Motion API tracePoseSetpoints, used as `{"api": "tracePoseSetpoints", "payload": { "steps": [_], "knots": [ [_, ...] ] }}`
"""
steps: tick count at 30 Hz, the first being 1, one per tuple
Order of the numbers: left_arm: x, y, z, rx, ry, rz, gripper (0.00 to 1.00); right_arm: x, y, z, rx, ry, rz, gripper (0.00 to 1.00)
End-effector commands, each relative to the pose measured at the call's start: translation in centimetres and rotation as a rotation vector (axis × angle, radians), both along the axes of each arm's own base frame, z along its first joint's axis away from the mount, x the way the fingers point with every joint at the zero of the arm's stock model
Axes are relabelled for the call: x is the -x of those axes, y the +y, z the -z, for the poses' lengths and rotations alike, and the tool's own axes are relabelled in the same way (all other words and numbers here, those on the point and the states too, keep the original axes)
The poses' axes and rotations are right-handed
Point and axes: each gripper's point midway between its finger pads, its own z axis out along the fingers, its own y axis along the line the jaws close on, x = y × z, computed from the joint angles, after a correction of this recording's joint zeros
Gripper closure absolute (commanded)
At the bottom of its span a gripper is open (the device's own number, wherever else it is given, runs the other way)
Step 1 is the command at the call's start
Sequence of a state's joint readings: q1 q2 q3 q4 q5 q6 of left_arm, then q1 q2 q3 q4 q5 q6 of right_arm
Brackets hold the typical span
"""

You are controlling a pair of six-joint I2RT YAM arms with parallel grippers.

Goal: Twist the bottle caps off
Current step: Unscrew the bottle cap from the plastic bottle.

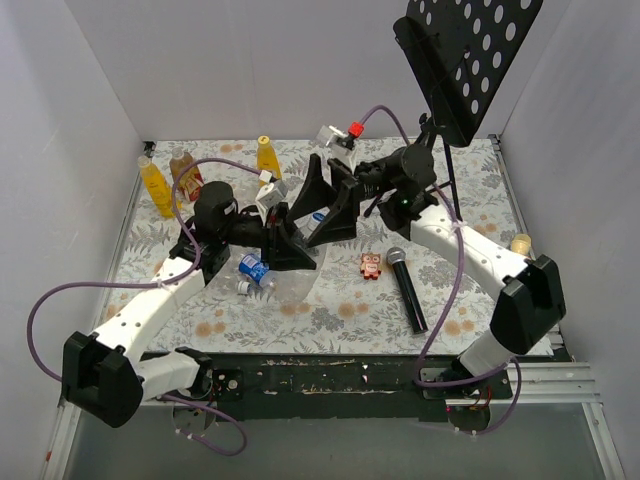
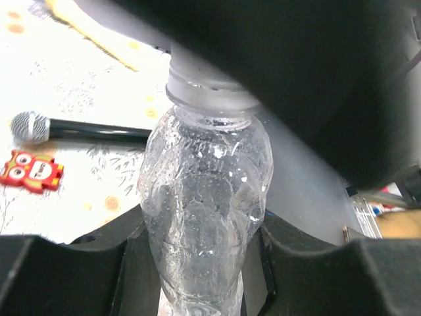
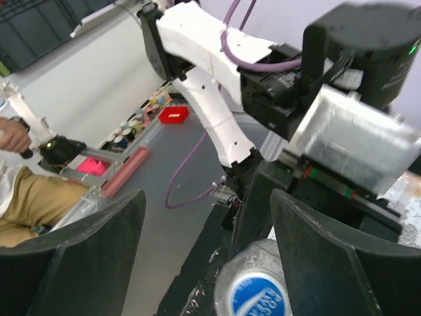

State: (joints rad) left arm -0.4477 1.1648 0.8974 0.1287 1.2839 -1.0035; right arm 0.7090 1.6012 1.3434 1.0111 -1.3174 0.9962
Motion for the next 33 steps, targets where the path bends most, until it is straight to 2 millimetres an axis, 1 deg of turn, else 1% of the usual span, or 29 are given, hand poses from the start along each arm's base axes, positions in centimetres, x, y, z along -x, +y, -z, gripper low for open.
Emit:
{"api": "tracePoseSetpoints", "payload": {
  "steps": [1,3,4,6,7,8,11,13,14,17,20,23,25,29,30,32,33],
  "knots": [
    [-0.9,0.8,2.6,-0.093,-0.029,-0.138,1.0,-2.3,-0.2,-2.7,-0.014,-0.088,0.186,0.15],
    [-1.0,1.0,2.9,-0.103,-0.024,-0.172,1.0,-3.5,0.1,-2.8,0.001,-0.086,0.281,0.14],
    [-1.1,1.1,3.0,-0.106,-0.021,-0.191,1.0,-4.5,0.2,-2.7,0.025,-0.051,0.348,0.14],
    [-1.5,1.4,2.7,-0.102,-0.033,-0.248,1.0,-5.8,0.1,-2.3,0.048,-0.01,0.45,0.13],
    [-1.5,1.5,2.7,-0.098,-0.029,-0.27,1.0,-6.5,-0.1,-1.8,0.058,0.018,0.515,0.14],
    [-1.7,1.7,2.4,-0.084,-0.04,-0.309,1.0,-6.7,-0.2,-1.4,0.059,0.037,0.552,0.14],
    [-2.0,2.0,1.4,-0.035,-0.048,-0.38,1.0,-8.7,-0.3,0.7,0.144,0.165,0.689,0.15],
    [-2.2,2.2,1.1,-0.019,-0.034,-0.419,1.0,-9.3,-0.2,1.7,0.166,0.189,0.724,0.15],
    [-2.3,2.3,1.0,-0.013,-0.029,-0.435,1.0,-9.4,-0.1,2.0,0.175,0.205,0.733,0.15],
    [-2.6,2.2,0.8,0.0,-0.009,-0.453,1.0,-8.8,0.8,2.5,0.183,0.205,0.701,0.18],
    [-3.1,2.1,0.7,0.003,0.01,-0.475,1.0,-8.1,1.7,2.8,0.193,0.204,0.669,0.28],
    [-3.4,2.1,0.5,0.012,0.017,-0.487,1.0,-7.9,2.1,3.0,0.194,0.21,0.656,0.38],
    [-3.6,2.1,0.4,0.016,0.024,-0.495,1.0,-7.9,2.1,3.1,0.196,0.212,0.655,0.41],
    [-3.8,2.1,0.3,0.024,0.032,-0.511,1.0,-7.8,2.2,3.3,0.2,0.216,0.648,0.41],
    [-3.8,2.1,0.1,0.027,0.033,-0.509,1.0,-7.9,2.3,3.4,0.199,0.214,0.648,0.44],
    [-3.9,2.0,0.2,0.027,0.041,-0.506,1.0,-7.9,2.3,3.1,0.189,0.21,0.645,0.57],
    [-3.8,1.9,0.3,0.024,0.046,-0.5,1.0,-7.9,2.4,3.0,0.184,0.208,0.642,0.61]
  ]
}}
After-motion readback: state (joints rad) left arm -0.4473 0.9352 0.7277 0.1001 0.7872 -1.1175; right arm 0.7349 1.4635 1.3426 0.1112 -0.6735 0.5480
